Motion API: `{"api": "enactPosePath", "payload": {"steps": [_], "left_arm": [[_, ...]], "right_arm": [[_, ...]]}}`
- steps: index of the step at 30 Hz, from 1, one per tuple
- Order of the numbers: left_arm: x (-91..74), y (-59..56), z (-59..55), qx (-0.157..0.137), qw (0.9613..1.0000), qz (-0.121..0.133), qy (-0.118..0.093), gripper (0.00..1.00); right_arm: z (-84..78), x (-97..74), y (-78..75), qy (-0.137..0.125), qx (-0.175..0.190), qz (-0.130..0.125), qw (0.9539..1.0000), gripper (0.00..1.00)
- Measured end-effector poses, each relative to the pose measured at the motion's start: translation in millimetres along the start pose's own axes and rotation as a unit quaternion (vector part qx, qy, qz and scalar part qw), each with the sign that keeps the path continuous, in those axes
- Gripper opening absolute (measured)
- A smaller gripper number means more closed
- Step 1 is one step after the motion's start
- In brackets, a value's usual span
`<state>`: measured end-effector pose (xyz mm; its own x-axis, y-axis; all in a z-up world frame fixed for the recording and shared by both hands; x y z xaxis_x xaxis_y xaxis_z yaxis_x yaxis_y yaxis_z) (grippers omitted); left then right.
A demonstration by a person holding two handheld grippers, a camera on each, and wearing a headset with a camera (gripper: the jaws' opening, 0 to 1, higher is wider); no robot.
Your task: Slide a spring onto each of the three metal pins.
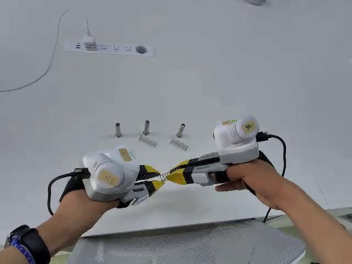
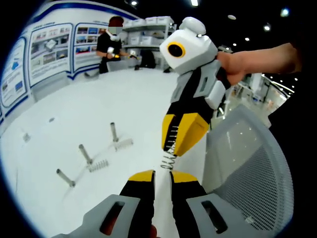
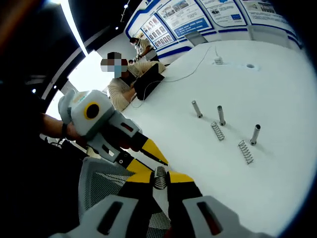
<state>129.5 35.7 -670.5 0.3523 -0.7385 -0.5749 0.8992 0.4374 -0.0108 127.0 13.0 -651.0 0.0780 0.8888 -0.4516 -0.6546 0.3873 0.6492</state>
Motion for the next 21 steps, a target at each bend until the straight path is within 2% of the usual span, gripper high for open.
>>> {"api": "enactPosePath", "payload": {"steps": [4, 7, 14, 21], "left_arm": [[-1.2, 4.7, -2.1, -0.008, 0.9999, 0.008, 0.001, 0.12], [-2.2, 10.3, -2.6, -0.027, 0.9996, 0.013, -0.001, 0.13], [-3.0, 27.7, -9.4, -0.029, 0.9988, 0.04, 0.006, 0.15], [-2.2, 44.3, -13.0, -0.05, 0.9968, 0.061, 0.009, 0.17]], "right_arm": [[-2.2, -2.2, -1.9, -0.001, 0.004, -0.003, 1.0, 0.12], [-4.0, -3.7, -2.8, -0.004, 0.007, -0.005, 1.0, 0.12], [-9.0, -7.1, -6.3, -0.006, 0.013, -0.013, 0.9998, 0.12], [-10.2, -12.8, -11.9, -0.007, 0.013, -0.023, 0.9996, 0.12]]}}
Point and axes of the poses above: the centre of the closed fingertips' face, and the gripper's own axes: x roughly forward along the fingers, y roughly to its left, z roughly out of its top, the point moved 1 cm from there along -x, roughly backward along the fingers, and after that the axes turned 13 degrees about z, right-handed, at the moved point
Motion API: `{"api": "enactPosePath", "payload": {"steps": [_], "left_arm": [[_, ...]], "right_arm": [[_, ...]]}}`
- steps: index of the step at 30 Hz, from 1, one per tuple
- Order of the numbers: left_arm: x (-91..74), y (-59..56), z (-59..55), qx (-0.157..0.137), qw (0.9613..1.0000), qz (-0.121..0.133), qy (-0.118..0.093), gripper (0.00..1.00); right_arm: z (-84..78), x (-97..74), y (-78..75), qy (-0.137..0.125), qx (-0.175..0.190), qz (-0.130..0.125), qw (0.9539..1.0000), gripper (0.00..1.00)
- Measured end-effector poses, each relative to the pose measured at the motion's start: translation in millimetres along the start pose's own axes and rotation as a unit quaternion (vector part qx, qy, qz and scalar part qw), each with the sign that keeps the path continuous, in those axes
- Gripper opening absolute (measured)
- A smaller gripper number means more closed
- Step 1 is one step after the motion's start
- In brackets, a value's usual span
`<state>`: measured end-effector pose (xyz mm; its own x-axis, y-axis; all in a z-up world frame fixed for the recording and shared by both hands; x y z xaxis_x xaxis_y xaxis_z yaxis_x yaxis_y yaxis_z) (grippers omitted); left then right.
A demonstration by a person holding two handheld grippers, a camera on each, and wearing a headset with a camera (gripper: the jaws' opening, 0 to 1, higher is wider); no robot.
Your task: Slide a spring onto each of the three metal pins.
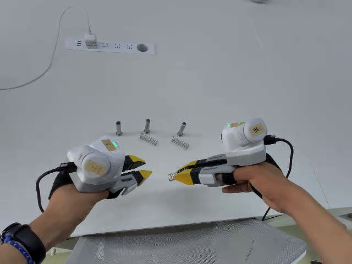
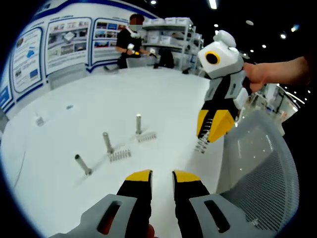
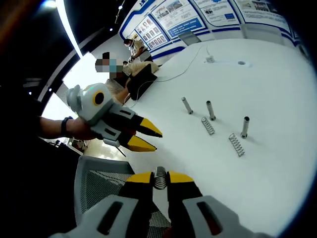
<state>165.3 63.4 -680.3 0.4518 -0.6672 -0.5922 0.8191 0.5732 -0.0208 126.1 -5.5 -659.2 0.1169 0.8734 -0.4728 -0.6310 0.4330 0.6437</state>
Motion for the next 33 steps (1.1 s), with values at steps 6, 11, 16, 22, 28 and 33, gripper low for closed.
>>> {"api": "enactPosePath", "payload": {"steps": [6, 11, 16, 22, 28, 33], "left_arm": [[0.8, 12.0, -1.2, -0.02, 0.9996, 0.019, 0.001, 0.18], [1.0, 20.8, -3.8, -0.033, 0.9988, 0.036, 0.003, 0.22], [1.0, 27.3, -7.3, -0.04, 0.9981, 0.045, 0.007, 0.24], [1.5, 36.8, -11.5, -0.048, 0.997, 0.059, 0.01, 0.29], [-0.3, 44.3, -12.6, -0.06, 0.9957, 0.071, 0.009, 0.33], [-1.8, 52.1, -13.5, -0.068, 0.9943, 0.082, 0.008, 0.36]], "right_arm": [[-3.2, -3.0, -7.3, 0.008, 0.001, -0.013, 0.9999, 0.12], [-6.9, -3.9, -16.6, 0.015, 0.008, -0.028, 0.9995, 0.12], [-6.5, -5.0, -22.8, 0.014, 0.012, -0.036, 0.9992, 0.12], [-3.8, -7.3, -31.3, 0.016, 0.013, -0.049, 0.9986, 0.12], [1.0, -9.1, -38.2, 0.014, 0.013, -0.056, 0.9983, 0.12], [3.8, -9.4, -41.8, 0.016, 0.013, -0.059, 0.9981, 0.12]]}}
Point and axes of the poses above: the centre of the closed fingertips' face, and the gripper's own axes: x roughly forward along the fingers, y roughly to its left, z roughly out of its top, the point moved 1 cm from there along -x, roughly backward along the fingers, and after that the axes turned 13 degrees about z, right-handed, at the moved point
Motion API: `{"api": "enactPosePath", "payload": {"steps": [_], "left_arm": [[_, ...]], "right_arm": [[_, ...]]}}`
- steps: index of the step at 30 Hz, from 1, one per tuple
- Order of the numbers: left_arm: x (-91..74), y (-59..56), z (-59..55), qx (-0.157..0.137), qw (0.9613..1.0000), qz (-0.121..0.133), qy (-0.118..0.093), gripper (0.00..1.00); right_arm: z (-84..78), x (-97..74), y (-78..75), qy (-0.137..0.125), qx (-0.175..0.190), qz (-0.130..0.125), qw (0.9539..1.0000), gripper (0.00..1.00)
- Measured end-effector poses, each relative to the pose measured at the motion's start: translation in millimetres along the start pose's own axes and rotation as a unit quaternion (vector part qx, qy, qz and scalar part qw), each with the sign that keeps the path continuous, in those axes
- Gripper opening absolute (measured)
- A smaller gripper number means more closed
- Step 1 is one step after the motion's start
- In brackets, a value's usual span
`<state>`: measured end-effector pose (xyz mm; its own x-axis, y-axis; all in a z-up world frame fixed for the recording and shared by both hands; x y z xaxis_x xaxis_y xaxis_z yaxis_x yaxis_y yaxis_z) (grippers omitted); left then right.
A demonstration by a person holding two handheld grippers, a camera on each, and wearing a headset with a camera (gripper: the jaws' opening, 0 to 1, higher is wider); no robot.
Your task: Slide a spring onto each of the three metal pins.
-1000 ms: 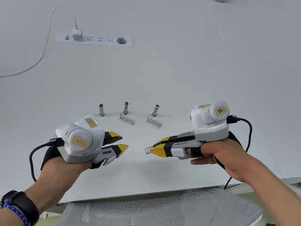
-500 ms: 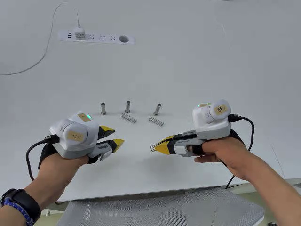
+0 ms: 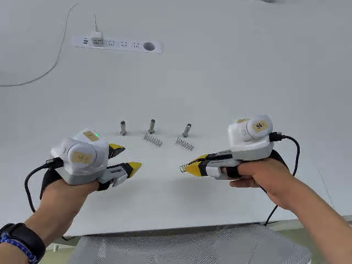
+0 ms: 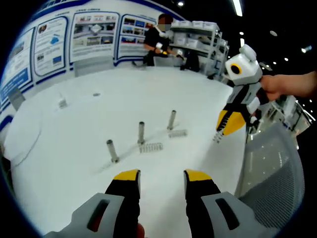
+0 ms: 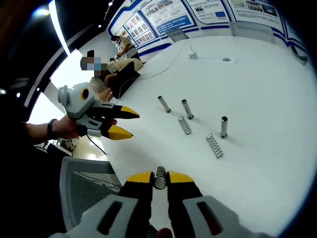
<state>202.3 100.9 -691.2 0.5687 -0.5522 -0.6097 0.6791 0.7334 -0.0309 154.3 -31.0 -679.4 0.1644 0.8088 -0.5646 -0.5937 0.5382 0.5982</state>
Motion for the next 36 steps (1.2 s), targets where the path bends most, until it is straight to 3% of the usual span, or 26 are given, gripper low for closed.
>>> {"api": "enactPosePath", "payload": {"steps": [16, 23, 36], "left_arm": [[-2.3, 20.2, -4.3, -0.02, 0.9994, 0.029, 0.0, 0.46], [-3.8, 27.1, -4.8, -0.028, 0.999, 0.033, -0.003, 0.5], [-9.8, 38.4, 4.2, -0.041, 0.9983, 0.039, -0.014, 0.57]], "right_arm": [[22.2, 1.5, -15.5, 0.01, -0.017, -0.008, 0.9998, 0.12], [30.3, 8.6, -22.7, 0.028, -0.034, -0.011, 0.9989, 0.12], [53.9, 18.1, -39.3, 0.058, -0.07, -0.019, 0.9957, 0.12]]}}
Point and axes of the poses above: the centre of the closed fingertips' face, and the gripper's own axes: x roughly forward along the fingers, y roughly to its left, z roughly out of its top, the point moved 1 cm from there along -x, roughly backward along the fingers, and after that the axes turned 13 degrees about z, right-handed, at the moved point
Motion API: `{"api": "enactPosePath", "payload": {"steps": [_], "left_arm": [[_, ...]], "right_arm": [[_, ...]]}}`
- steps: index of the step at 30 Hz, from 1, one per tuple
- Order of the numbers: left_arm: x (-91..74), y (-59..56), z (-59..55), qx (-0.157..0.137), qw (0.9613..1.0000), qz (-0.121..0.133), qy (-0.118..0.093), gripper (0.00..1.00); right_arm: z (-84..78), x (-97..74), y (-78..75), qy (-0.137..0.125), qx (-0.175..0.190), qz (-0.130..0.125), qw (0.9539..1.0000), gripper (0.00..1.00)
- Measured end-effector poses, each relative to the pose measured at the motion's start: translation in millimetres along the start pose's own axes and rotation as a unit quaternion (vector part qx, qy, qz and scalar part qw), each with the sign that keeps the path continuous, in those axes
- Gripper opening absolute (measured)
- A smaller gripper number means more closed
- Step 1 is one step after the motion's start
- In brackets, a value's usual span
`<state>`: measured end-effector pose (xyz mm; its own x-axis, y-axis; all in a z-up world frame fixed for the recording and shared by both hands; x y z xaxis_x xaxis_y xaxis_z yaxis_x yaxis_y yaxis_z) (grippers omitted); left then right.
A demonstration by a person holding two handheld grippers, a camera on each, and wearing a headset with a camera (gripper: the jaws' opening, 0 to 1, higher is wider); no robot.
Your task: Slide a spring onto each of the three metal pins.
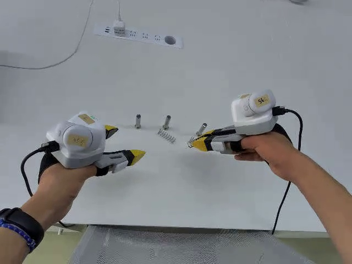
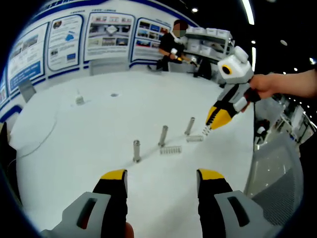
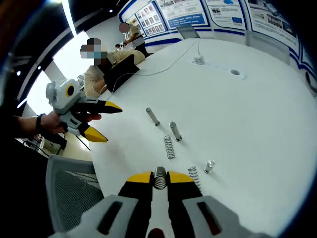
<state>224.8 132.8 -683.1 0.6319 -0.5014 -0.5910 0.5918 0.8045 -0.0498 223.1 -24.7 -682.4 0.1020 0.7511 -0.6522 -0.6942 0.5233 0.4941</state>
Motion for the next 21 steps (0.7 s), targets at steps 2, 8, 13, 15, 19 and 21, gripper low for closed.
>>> {"api": "enactPosePath", "payload": {"steps": [2, 8, 13, 15, 19, 21], "left_arm": [[-0.5, 1.3, 0.4, 0.001, 1.0, 0.0, 0.0, 0.59], [-2.7, 4.9, 3.6, 0.005, 1.0, 0.0, -0.003, 0.63], [-5.3, 2.9, 4.1, 0.004, 1.0, -0.002, -0.002, 0.65], [-6.0, 1.6, 3.8, 0.004, 1.0, -0.004, -0.002, 0.66], [-6.9, -1.8, 2.5, 0.004, 0.9999, -0.012, 0.001, 0.69], [-7.5, -1.0, 2.6, 0.007, 0.9999, -0.011, 0.001, 0.7]], "right_arm": [[4.6, -0.2, -4.6, 0.002, -0.003, 0.001, 1.0, 0.12], [16.8, 2.1, -7.5, 0.01, -0.016, 0.0, 0.9998, 0.12], [27.6, 4.9, -7.8, 0.018, -0.03, -0.002, 0.9994, 0.12], [29.9, 5.9, -8.5, 0.027, -0.043, -0.007, 0.9987, 0.12], [34.4, 10.6, -10.0, 0.043, -0.055, -0.009, 0.9975, 0.12], [37.5, 12.2, -10.9, 0.047, -0.06, -0.011, 0.997, 0.12]]}}
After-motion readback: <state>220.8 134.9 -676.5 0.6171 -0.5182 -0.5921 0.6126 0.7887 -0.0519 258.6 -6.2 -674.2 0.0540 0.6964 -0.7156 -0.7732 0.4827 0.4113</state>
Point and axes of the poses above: the centre of the closed fingertips' face, and the gripper's own axes: x roughly forward along the fingers, y roughly to its left, z roughly out of its top, the point moved 1 cm from there along -x, roughly backward along the fingers, and after that the axes turned 13 degrees about z, right-handed, at the moved point
